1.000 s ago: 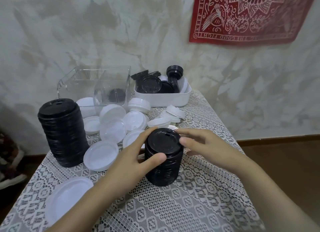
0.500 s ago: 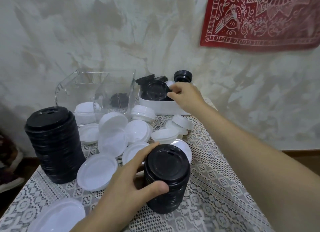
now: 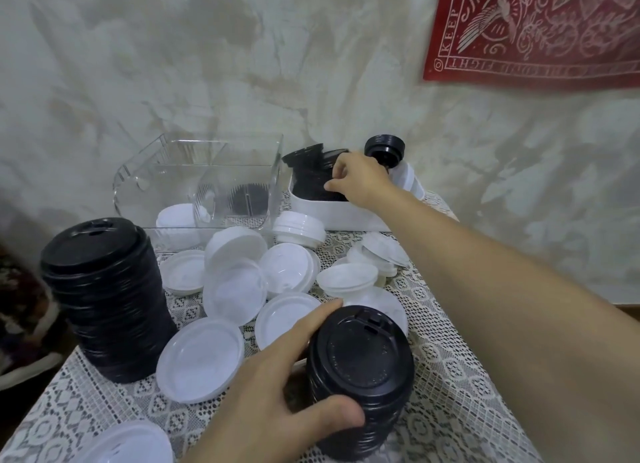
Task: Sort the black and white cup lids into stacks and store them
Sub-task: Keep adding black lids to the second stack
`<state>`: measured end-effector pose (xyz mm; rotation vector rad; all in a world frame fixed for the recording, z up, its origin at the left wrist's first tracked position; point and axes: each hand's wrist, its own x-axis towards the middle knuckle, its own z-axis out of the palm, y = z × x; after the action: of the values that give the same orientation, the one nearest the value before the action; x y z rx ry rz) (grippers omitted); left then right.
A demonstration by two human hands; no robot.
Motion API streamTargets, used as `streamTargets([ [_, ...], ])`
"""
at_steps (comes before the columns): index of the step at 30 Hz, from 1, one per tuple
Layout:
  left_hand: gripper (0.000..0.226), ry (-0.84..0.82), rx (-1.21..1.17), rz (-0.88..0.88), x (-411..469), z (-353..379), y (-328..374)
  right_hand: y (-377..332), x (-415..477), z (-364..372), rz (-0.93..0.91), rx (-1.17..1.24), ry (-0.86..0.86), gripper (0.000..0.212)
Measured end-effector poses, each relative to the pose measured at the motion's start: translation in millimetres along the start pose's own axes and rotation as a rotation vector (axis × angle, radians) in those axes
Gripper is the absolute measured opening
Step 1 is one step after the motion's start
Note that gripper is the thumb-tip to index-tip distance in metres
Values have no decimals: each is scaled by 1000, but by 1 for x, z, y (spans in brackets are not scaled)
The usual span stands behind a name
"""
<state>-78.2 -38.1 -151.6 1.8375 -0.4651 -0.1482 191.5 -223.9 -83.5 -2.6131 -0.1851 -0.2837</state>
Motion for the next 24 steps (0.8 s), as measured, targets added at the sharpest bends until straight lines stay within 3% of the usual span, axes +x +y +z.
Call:
streamTargets([
  [2,88,2,-1,5,0,0,0,3,-3,3,5,50,-11,21],
  [5,87,4,2,10,0,0,0,11,-13,2,-14,114,-101,39],
  [7,85,4,-2,12,-1,0,1,17,-21,-1,-51,32,-185,48],
  [10,84,17,-6,22,-3,1,0,25,-29,-3,-112,-114,-168,38],
  [13,84,42,12,31,-5,2,0,27,-41,-6,-116,-94,-159,26],
  [24,83,46,16,30,-31,16,14,36,-108,-22,-118,-1,-221,24],
])
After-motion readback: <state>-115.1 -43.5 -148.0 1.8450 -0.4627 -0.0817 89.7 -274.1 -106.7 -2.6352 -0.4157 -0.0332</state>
